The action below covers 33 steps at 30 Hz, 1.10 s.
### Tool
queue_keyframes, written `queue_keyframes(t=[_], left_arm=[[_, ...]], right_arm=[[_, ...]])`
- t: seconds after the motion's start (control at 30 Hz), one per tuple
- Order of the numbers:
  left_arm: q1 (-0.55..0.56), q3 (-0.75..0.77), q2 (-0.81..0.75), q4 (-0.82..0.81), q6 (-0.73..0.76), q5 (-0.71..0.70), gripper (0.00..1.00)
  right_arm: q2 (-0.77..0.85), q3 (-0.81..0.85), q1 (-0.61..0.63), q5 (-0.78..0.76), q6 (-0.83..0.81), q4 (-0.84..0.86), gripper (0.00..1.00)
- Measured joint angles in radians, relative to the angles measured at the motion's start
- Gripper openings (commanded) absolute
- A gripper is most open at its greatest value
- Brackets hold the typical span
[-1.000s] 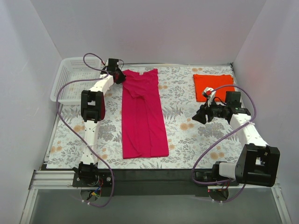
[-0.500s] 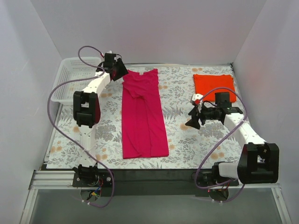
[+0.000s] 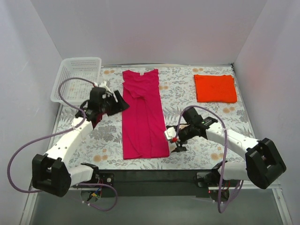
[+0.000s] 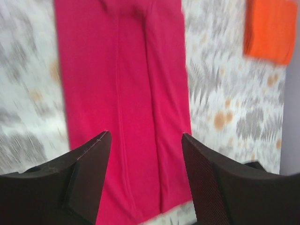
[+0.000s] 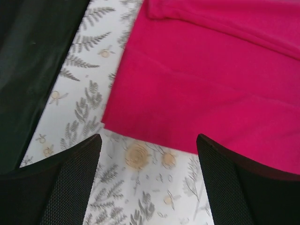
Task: Fold and stack the t-shirts
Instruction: Fold the tshirt
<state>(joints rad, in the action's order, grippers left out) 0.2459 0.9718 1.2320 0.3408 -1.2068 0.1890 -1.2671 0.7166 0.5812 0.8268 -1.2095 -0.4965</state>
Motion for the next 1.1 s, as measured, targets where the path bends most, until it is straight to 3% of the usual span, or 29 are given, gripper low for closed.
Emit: queue_keyframes(t=[0.17,0.37,0.5,0.63,0.9,1.1], left_arm=[[0.193,-0.255,-0.164,0.193,-0.221,-0.022,0.53],[0.237,-0.387,-0.363,0.39,-0.46,-0.058,0.53],[0.251,-0.448,-0.395,0.438,-0.577,-0.074,0.52],[0.265,-0.473,-0.326,0.458,-0.647,-0.094,0.5],[0.313,-0.465,-0.25,0.486,-0.66,-0.128,0.49],[0.371,-0.487,-0.248,0.486,-0.693,-0.137,0.43]], right_arm=[[0.005,-0.069,0.21,-0.13,0.087,0.06,0.72],[-0.019,-0.129,0.356,-0.261,0.176,0.12,0.69],[-0.064,-0.124,0.362,-0.298,0.221,0.163,0.65],[-0.066,-0.123,0.363,-0.318,0.243,0.188,0.64],[-0.066,-0.123,0.362,-0.344,0.259,0.213,0.62],[-0.069,-0.123,0.362,-0.349,0.264,0.219,0.56]])
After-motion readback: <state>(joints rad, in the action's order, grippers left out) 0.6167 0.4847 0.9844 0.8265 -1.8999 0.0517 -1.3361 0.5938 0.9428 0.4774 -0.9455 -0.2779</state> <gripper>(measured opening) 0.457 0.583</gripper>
